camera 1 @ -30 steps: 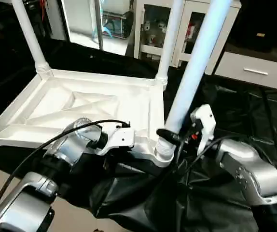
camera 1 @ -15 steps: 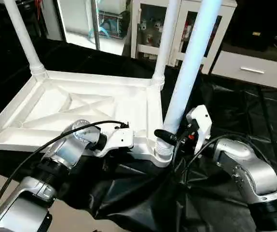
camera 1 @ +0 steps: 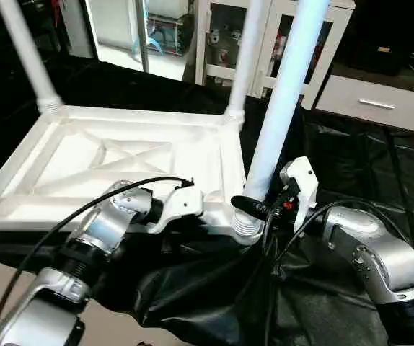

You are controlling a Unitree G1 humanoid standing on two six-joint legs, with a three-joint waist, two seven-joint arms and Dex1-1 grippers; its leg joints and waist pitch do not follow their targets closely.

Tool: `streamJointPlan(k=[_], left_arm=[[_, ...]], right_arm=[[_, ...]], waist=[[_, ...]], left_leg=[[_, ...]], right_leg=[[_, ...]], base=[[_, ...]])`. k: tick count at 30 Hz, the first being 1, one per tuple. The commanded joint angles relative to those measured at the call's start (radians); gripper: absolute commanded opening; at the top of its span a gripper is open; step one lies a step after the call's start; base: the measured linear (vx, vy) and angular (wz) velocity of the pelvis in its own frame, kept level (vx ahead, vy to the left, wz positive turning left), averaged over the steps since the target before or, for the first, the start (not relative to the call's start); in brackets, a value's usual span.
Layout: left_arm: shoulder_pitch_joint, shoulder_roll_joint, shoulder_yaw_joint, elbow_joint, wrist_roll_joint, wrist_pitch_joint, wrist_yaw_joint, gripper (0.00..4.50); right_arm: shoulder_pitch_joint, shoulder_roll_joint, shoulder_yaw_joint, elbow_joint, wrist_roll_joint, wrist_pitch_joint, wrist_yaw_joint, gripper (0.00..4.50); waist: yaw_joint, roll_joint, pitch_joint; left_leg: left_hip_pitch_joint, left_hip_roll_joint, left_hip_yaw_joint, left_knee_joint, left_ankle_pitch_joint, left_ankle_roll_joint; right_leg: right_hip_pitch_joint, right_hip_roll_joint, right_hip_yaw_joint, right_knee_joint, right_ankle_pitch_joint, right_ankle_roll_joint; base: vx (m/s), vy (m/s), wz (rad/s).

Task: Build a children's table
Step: Insert table leg to table base

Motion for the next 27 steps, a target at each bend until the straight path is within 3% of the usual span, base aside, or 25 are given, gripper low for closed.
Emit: streamJointPlan(k=[1,6,10,22,27], left_arm=[[0.018,-0.013,0.026,0.008,-0.051,0.001,0.038,0.61],[0.011,-0.011,0.022,0.022,-0.026,-0.047,0.069,1.06],[0.013,0.003,0.003,0.029,-0.005,-0.045,0.057,0.99],[-0.010,0.037,-0.035,0.065,0.039,0.022,0.064,0.98],[-0.021,0.038,-0.041,0.073,0.022,0.046,0.043,0.50]], right_arm=[[-0.008,-0.010,-0.022,-0.022,0.003,0.008,0.004,1.86],[-0.007,-0.013,-0.021,-0.025,0.009,0.014,0.000,1.86],[-0.008,-0.017,-0.025,-0.022,0.011,0.012,0.001,1.86],[-0.024,-0.021,-0.034,-0.006,0.009,0.004,0.000,1.86],[-0.032,-0.019,-0.041,0.001,0.013,0.001,-0.007,1.86]], waist=[[0.005,-0.017,-0.054],[0.007,-0.012,-0.053],[0.008,-0.017,-0.051],[0.002,-0.018,-0.048],[0.000,-0.016,-0.047]], left_leg=[[0.000,0.054,-0.019,-0.080,-0.210,0.038],[0.002,0.058,-0.018,-0.082,-0.214,0.033],[0.003,0.057,-0.019,-0.083,-0.236,0.024],[0.003,0.056,-0.022,-0.085,-0.273,0.005],[0.003,0.056,-0.025,-0.086,-0.292,0.000]], right_leg=[[0.038,-0.071,0.043,-0.079,-0.300,-0.184],[0.036,-0.068,0.042,-0.078,-0.260,-0.196],[0.037,-0.071,0.042,-0.080,-0.279,-0.191],[0.034,-0.071,0.043,-0.087,-0.358,-0.169],[0.032,-0.073,0.042,-0.093,-0.406,-0.156]], base=[[0.000,0.000,0.00],[0.000,0.000,0.00],[0.000,0.000,0.00],[0.000,0.000,0.00],[0.000,0.000,0.00]])
